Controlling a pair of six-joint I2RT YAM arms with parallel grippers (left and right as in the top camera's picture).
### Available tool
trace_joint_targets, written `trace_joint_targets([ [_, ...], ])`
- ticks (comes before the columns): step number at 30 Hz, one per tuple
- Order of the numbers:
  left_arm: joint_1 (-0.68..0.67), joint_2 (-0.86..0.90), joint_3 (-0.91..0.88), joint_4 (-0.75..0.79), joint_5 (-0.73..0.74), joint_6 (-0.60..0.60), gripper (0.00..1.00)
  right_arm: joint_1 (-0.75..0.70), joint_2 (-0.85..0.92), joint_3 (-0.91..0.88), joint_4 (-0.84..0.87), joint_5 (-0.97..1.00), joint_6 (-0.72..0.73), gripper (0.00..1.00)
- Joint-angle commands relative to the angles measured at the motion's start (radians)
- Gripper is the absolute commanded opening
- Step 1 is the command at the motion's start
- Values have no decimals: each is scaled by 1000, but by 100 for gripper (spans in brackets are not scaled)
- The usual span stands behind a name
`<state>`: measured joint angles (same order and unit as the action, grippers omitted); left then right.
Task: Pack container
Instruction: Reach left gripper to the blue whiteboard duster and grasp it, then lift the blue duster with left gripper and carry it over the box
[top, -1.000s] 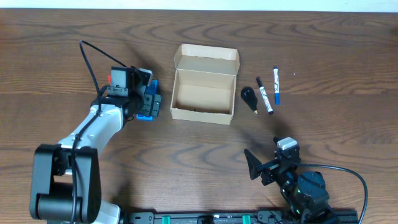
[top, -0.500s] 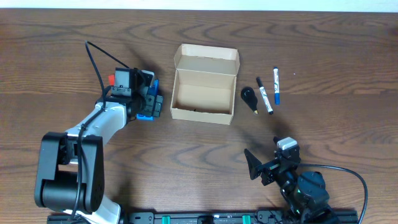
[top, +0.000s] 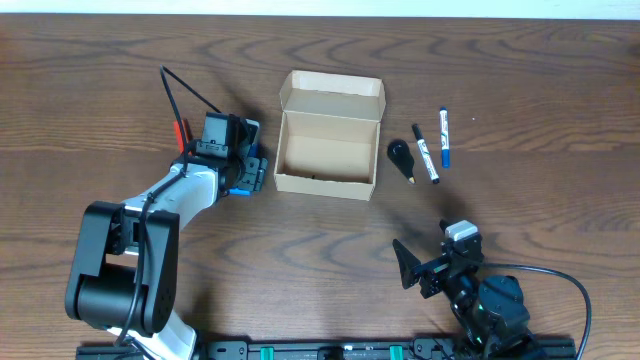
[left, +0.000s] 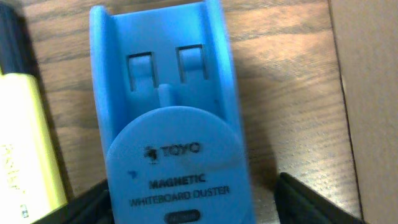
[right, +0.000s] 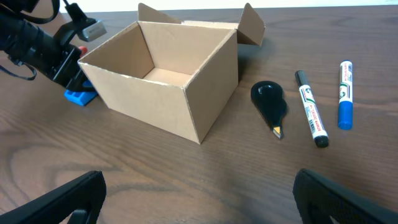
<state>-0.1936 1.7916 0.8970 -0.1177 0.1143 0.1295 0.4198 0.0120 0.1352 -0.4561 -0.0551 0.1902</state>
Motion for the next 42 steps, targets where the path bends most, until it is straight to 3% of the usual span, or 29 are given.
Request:
trace_joint_targets([
  [1,1,18,17,-1,-21,-33,66,5,-6,-5,0,6,-4,99],
  [12,1,-18,60,-27,-21,-55,38,5,-6,-5,0,6,-4,99],
  [24,-7,-218,252,-147,-84,-7,32,5,-6,-5,0,6,-5,99],
  [42,-349,-269,363,-200,27,461,31,5,-6,-5,0,6,-5,99],
])
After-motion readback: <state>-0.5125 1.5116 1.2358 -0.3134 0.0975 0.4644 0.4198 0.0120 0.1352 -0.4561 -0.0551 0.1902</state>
